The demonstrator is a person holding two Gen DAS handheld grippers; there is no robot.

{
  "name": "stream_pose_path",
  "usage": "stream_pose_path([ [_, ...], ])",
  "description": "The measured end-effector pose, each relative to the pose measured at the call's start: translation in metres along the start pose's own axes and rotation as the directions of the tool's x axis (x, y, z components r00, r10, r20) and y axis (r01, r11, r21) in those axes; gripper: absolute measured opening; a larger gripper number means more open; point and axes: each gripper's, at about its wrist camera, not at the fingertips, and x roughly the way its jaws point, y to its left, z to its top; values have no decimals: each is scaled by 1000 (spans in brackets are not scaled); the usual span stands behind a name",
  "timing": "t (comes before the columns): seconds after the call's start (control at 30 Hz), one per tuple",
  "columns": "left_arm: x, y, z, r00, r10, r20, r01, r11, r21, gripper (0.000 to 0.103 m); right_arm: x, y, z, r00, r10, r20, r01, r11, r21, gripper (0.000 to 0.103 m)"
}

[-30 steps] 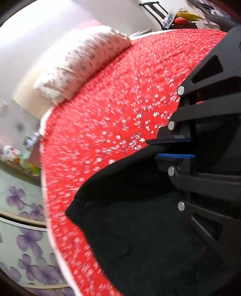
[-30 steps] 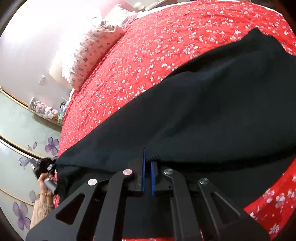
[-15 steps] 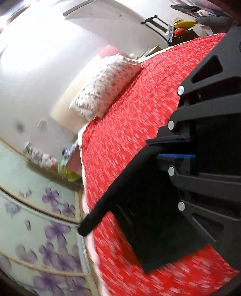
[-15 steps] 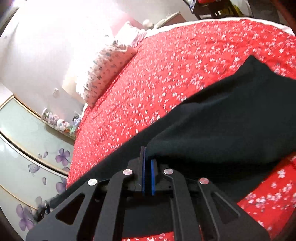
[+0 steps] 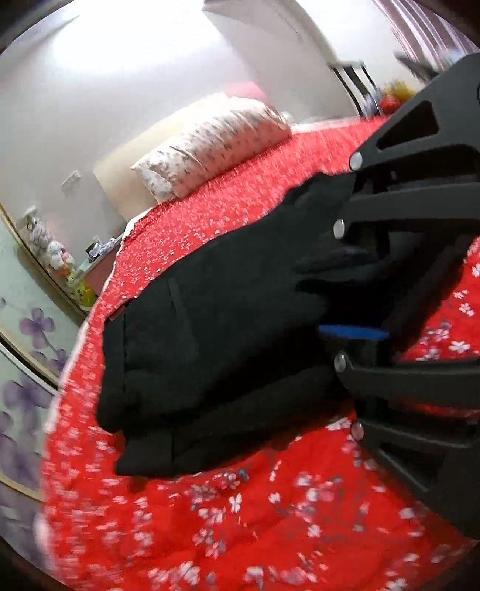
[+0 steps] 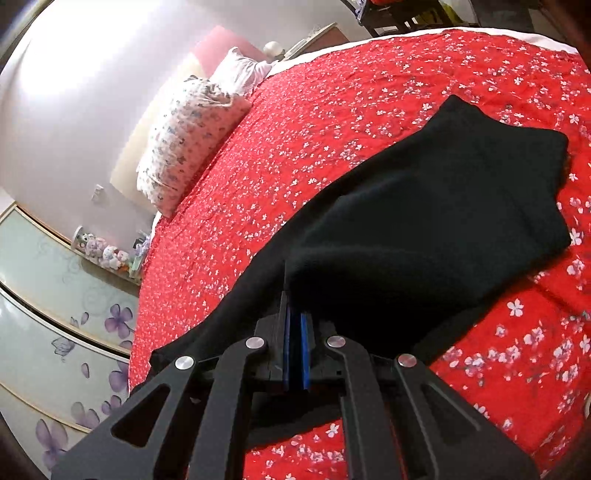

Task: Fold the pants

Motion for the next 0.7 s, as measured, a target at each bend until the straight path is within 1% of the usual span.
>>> stream_pose_path([
  [0.07,0,7,7,999,-31,-15,30,999,-37,27,0,1,0,1000,3,0,-3,1000,-7,5],
  [0.17,0,8,13,1000,-17,-8,17,1000,-12,27,2,3,2,1000,8,2,-8,1000,-11,4],
  [0.2,0,8,14,1000,-14,-6,14,1000,-4,24,1,3,1,1000,11,2,-11,1000,-10,4],
  [0.23,0,9,14,1000,-9,-6,9,1000,0,23,1,3,1,1000,18,3,-18,1000,-8,4],
  [0.27,0,9,15,1000,5,-4,-5,1000,6,14,1,3,1,1000,24,10,-24,1000,-4,4],
  [0.3,0,9,16,1000,12,0,-12,1000,6,9,0,4,2,999,30,13,-30,1000,-5,4],
  [0.37,-3,9,18,1000,10,5,-10,1000,-7,6,-2,4,4,999,44,21,-44,999,-6,4],
  [0.47,-13,3,16,999,27,42,-27,1000,15,5,-8,1,7,996,87,33,-88,996,15,4],
  [0.53,-24,-4,14,996,36,87,-41,998,51,5,-13,-2,8,993,109,39,-111,993,27,4],
  [0.57,-30,-6,13,994,44,103,-51,997,65,5,-14,-3,9,994,107,38,-108,994,28,4],
  [0.6,-32,-6,12,993,52,102,-59,996,68,5,-14,-4,10,995,97,33,-98,995,26,4],
  [0.63,-30,-3,11,994,71,87,-77,995,64,5,-12,-5,9,998,65,14,-65,998,16,4],
  [0.7,-18,7,12,993,116,35,-116,993,22,7,-3,-11,5,999,1,-34,0,1000,8,4],
])
